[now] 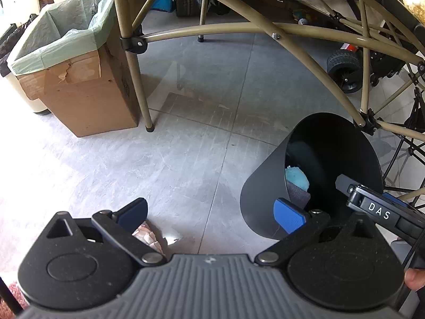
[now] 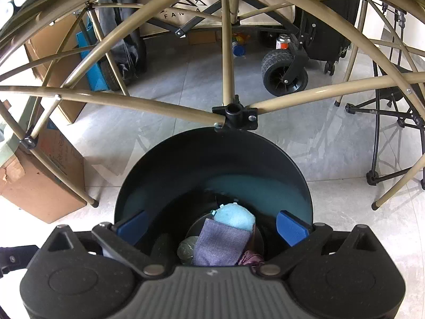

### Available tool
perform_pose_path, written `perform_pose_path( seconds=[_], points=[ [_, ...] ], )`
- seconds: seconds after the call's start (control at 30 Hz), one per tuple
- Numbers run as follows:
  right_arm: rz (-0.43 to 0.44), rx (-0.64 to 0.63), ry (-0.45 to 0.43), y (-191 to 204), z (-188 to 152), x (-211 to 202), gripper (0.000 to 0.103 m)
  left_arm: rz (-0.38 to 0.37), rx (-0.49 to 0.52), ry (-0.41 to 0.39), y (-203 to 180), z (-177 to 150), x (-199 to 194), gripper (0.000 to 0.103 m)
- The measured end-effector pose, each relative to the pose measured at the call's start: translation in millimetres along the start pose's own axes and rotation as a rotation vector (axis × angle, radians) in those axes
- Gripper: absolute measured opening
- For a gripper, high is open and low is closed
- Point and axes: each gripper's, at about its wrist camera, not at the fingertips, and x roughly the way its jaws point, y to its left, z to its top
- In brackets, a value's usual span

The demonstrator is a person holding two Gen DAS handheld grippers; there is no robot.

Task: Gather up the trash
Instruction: 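Raise both tools back up toward the table items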

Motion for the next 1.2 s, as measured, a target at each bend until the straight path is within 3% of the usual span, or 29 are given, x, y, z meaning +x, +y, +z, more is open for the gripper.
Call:
perform_pose_path(
  seconds=[0.53,1.2],
  points=[
    [-0.004,-0.01,-0.038,-3,-2,-12,0.103,0.0,0.008,-0.029,-4,-1,-8,0.103],
    [0.069,-0.017,-0.252,-25,-6,-118,0.103,-0.06,0.041,-0.301,-27,-12,-94,0.103]
  ],
)
